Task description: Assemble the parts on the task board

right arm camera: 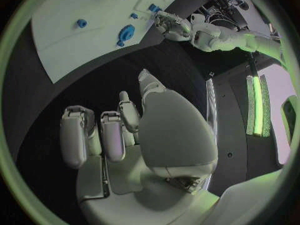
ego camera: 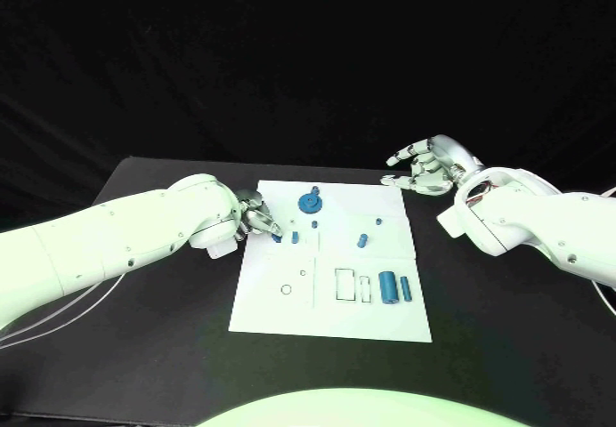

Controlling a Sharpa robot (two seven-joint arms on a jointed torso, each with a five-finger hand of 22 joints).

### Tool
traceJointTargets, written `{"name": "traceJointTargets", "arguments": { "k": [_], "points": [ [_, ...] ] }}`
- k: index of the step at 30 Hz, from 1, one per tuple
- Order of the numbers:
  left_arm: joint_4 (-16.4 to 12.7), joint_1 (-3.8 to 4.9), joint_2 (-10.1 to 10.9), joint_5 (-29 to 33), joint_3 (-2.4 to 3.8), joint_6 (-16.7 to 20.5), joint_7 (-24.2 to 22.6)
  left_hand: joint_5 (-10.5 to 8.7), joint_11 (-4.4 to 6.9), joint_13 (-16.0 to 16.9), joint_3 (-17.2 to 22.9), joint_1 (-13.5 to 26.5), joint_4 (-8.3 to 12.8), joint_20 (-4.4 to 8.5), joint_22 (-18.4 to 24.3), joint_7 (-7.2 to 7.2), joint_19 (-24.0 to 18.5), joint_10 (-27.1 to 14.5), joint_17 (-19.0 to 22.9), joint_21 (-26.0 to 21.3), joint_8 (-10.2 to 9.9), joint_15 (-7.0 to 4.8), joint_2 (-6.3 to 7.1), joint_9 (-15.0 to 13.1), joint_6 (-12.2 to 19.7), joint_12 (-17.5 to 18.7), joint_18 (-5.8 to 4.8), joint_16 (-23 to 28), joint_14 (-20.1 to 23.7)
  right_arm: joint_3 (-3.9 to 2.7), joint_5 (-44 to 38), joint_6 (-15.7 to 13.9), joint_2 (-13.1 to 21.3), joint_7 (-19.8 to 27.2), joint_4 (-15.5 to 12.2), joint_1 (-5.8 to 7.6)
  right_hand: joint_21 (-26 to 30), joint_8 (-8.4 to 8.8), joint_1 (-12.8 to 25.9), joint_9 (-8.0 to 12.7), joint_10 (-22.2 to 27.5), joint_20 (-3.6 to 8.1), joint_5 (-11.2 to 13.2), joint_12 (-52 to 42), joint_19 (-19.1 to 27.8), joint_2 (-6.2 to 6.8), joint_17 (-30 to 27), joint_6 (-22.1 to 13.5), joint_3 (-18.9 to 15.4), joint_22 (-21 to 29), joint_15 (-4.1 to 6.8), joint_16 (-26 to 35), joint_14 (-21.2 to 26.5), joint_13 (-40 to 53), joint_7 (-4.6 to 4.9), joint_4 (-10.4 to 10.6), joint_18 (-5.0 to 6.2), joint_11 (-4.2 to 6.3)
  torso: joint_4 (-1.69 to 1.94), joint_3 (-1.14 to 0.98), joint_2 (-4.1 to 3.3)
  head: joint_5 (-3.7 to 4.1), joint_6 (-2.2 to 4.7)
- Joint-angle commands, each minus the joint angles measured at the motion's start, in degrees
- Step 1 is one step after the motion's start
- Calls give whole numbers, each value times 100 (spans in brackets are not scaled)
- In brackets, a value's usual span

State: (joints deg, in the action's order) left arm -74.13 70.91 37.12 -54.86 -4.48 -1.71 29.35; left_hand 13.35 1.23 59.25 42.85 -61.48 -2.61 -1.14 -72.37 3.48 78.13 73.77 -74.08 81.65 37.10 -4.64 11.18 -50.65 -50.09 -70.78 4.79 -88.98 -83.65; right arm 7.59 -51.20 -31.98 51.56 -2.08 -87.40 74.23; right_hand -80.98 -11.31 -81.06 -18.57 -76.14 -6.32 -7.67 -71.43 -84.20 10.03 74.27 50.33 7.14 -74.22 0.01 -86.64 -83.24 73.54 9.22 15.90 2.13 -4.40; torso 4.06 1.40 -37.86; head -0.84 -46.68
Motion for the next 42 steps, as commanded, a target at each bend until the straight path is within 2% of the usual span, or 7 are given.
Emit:
{"name": "traceJointTargets", "arguments": {
  "k": [1,34,42],
  "points": [
    [-17,-16,-43,13,-13,-34,-4,407,174,114,537,-33,123,9,-76,-262,129,583,-1592,90,408,-96,-170,-75,-617,-92,-96,-102,-635,-2,-5,8,-1,17,-6,-3,89,-91,126,-41,55,66,-48,57,-179,-41,856,-45,143,-1000,21,69,-492,-32,-13,54,17,23,2,2,2,11,-9],
    [17,-16,-74,-74,-17,-102,-6,367,235,195,113,85,73,63,-85,-341,140,633,-1592,84,460,-146,-57,-154,-718,-125,-101,-102,-635,-2,-5,7,11,28,-6,-3,89,-91,126,-41,55,66,-48,57,-179,-41,856,-45,143,-1000,21,69,-492,-32,-13,54,17,23,8,6,7,30,-42],
    [21,-16,-72,-119,-17,-102,-5,444,252,209,168,-117,210,80,-89,-352,144,637,-1592,82,432,-162,-89,-163,-710,-120,-102,-102,-635,-2,-4,6,10,32,-2,-4,89,-91,126,-41,55,66,-48,57,-179,-41,856,-45,143,-1000,21,69,-492,-32,-13,54,17,23,7,7,6,27,-43]
  ]
}}
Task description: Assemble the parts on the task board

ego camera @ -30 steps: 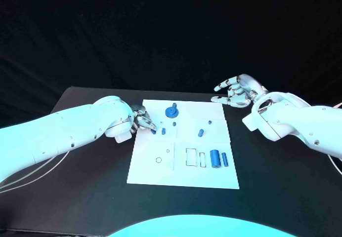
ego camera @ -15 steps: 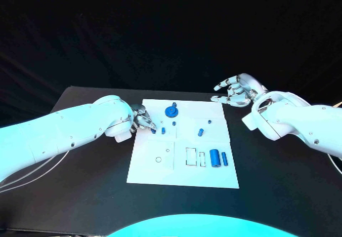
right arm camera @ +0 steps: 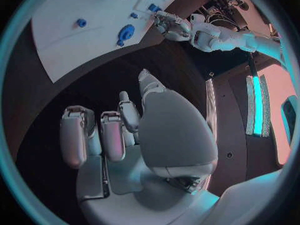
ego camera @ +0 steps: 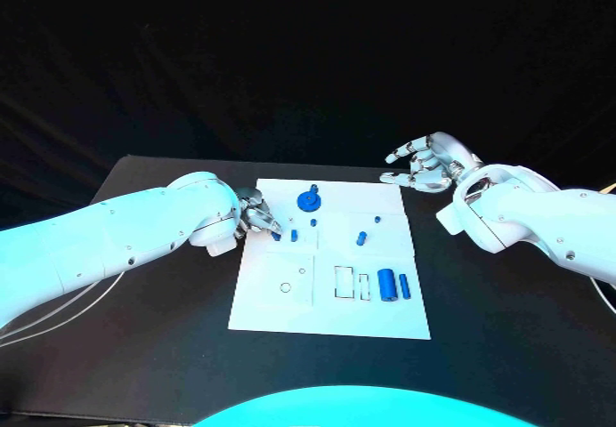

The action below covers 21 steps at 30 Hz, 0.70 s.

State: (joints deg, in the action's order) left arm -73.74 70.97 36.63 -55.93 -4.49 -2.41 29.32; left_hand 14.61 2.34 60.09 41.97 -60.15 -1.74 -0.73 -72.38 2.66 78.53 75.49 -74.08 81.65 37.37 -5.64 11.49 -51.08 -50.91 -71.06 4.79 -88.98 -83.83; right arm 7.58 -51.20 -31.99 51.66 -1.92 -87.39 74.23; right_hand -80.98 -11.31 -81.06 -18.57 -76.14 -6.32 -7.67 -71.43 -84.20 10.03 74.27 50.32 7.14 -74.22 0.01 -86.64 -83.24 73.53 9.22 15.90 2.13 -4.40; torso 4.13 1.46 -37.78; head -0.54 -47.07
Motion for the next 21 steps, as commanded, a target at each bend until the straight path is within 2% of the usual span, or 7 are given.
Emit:
{"name": "traceJointTargets", "arguments": {
  "k": [1,21],
  "points": [
    [-19,-23,-23,-21,-16,-31,-2,320,141,121,260,-260,131,40,-86,-270,102,464,-1592,81,405,-63,-118,-121,-628,-88,-101,-102,-617,-2,-4,7,-1,17,-3,-4,89,-91,125,-41,55,66,-48,57,-179,-41,857,-45,143,-1000,21,69,-492,-31,-14,54,17,23,0,2,-1,-2,-4],
    [-39,-23,8,-174,-16,26,15,331,137,134,324,-372,210,41,-86,-262,103,473,-1592,80,394,-60,-133,-127,-639,-89,-102,-102,-617,-2,-4,6,-15,27,6,-5,102,-101,137,-40,60,68,-48,63,-178,-38,850,-55,145,-993,22,76,-491,-41,-14,56,19,23,2,4,-1,-5,-9]
  ]
}}
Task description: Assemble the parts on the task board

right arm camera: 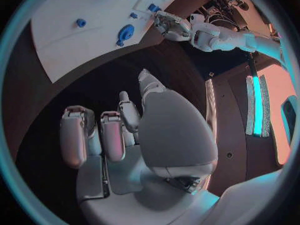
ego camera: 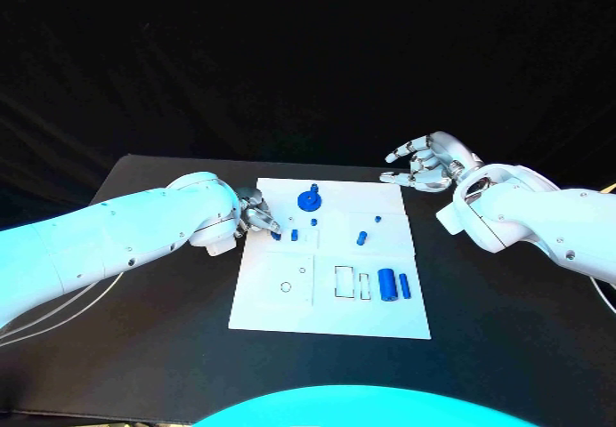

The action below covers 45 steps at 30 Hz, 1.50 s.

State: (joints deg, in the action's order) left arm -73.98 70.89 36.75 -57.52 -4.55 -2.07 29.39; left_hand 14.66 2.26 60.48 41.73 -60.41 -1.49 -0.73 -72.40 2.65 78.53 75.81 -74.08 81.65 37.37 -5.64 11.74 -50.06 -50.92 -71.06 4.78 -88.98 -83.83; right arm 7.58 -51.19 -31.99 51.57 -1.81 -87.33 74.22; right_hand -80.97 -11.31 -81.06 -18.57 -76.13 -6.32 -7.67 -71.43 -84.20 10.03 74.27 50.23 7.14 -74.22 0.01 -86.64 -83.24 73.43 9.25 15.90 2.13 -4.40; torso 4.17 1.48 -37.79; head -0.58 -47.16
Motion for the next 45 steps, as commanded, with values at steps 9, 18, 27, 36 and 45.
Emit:
{"name": "traceJointTargets", "arguments": {
  "k": [9,18,27,36,45],
  "points": [
    [-40,-15,-4,-14,-11,-46,9,327,145,117,358,-362,197,40,-92,-261,107,453,-1592,83,397,-59,-161,-232,-649,-104,-104,-102,-617,-2,-4,8,-9,17,2,-5,102,-100,137,-40,60,68,-48,63,-178,-38,849,-45,145,-993,22,76,-491,-30,-17,55,19,23,-5,-3,-8,0,-1],
    [-44,-15,-6,48,-11,-100,3,310,134,117,328,-300,143,35,-100,-253,113,465,-1592,85,402,-50,-149,-238,-684,-103,-106,-102,-617,-2,-4,5,-2,18,-3,-5,102,-100,137,-40,60,68,-48,63,-178,-38,849,-45,145,-993,22,76,-491,-30,-17,55,19,23,-9,-10,-8,3,-1],
    [-37,-15,-9,88,-11,-109,-3,223,143,143,116,-150,-6,30,-103,-275,114,491,-1592,81,405,-50,-93,-259,-744,-110,-106,-102,-617,-2,-5,10,2,18,-6,-5,117,-108,142,-40,65,69,-48,68,-175,-33,838,-52,146,-985,23,84,-489,-37,-17,53,21,24,-9,-5,-4,15,-13],
    [-33,-15,-10,111,-11,-94,-6,149,158,142,-148,-72,-140,41,-103,-296,116,493,-1592,76,385,-62,-74,-269,-770,-97,-106,-102,-617,-2,-5,7,5,17,-9,-5,118,-109,141,-40,66,70,-48,69,-175,-31,836,-53,146,-985,23,85,-488,-39,-17,52,22,24,-3,-4,-1,27,-16],
    [-23,-14,-10,125,-12,-85,-6,128,165,152,-315,-28,-240,48,-106,-305,119,495,-1592,74,370,-69,-71,-274,-784,-96,-106,-102,-617,-2,-4,4,7,17,-12,-5,118,-109,141,-40,66,70,-48,69,-175,-31,836,-53,146,-985,23,85,-488,-39,-17,52,22,24,-7,-4,-4,31,-20]
  ]
}}
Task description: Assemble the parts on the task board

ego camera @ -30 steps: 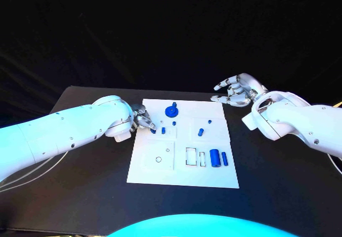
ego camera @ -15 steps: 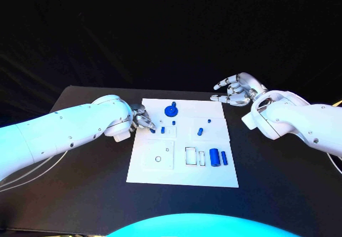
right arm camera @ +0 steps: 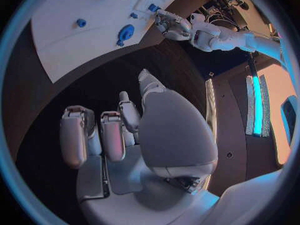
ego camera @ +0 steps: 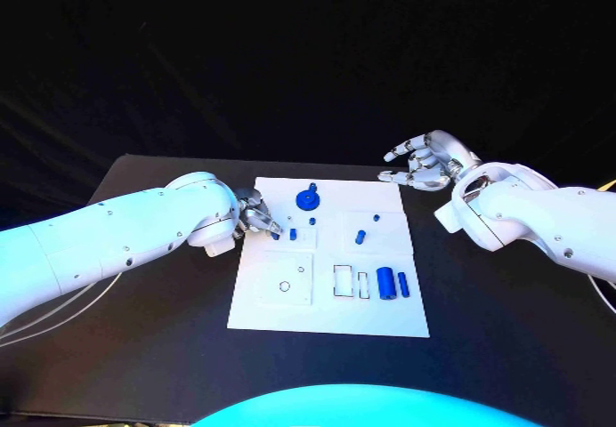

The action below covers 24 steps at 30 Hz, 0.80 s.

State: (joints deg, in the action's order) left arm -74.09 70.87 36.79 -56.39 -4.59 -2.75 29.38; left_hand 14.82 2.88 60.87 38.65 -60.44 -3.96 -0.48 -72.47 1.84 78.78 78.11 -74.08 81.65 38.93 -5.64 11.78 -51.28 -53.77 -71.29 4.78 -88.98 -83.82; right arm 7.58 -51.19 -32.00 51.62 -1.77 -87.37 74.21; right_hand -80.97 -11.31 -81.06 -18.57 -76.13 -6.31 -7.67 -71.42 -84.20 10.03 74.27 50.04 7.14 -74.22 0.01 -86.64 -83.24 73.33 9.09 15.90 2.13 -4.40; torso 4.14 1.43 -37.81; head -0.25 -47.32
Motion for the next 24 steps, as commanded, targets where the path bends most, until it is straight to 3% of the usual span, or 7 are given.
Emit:
{"name": "traceJointTargets", "arguments": {
  "k": [1,11,21,24],
  "points": [
    [-10,-12,-13,12,-7,-19,-5,110,103,116,-18,-23,1,23,-97,-224,93,265,-1592,73,213,-68,-75,-153,-500,-75,-106,-102,-618,-2,-5,5,2,13,-8,-4,118,-109,141,-40,66,69,-48,69,-175,-31,836,-34,146,-985,23,85,-488,-29,-2,52,22,23,-3,2,-2,0,-2],
    [16,-11,-7,15,-7,-21,-4,74,113,130,-377,54,-200,33,-106,-237,100,265,-1592,71,190,-77,-10,-166,-524,-72,-108,-102,-618,-2,-4,1,4,13,-6,-4,125,-111,146,-40,66,70,-48,69,-173,-29,833,-37,145,-981,23,88,-488,-29,-2,54,23,23,0,2,2,5,-2],
    [49,-11,-9,15,-7,17,-3,4,115,111,-934,142,-599,43,-96,-237,94,236,-1592,56,151,-84,56,-188,-530,-40,-105,-102,-618,-2,-3,-6,6,17,-4,-4,134,-113,155,-39,71,70,-47,74,-170,-27,828,-40,142,-976,23,92,-486,-35,-1,58,25,23,1,0,2,8,7],
    [53,-11,-8,15,-6,43,-5,-120,110,79,-1117,108,-758,41,-76,-231,81,208,-1592,42,137,-83,78,-203,-504,-11,-101,-102,-618,-2,-3,-10,7,18,-3,-4,134,-113,155,-39,71,70,-47,74,-170,-27,828,-40,142,-976,23,92,-486,-35,-1,58,25,23,0,1,4,7,8]
  ]
}}
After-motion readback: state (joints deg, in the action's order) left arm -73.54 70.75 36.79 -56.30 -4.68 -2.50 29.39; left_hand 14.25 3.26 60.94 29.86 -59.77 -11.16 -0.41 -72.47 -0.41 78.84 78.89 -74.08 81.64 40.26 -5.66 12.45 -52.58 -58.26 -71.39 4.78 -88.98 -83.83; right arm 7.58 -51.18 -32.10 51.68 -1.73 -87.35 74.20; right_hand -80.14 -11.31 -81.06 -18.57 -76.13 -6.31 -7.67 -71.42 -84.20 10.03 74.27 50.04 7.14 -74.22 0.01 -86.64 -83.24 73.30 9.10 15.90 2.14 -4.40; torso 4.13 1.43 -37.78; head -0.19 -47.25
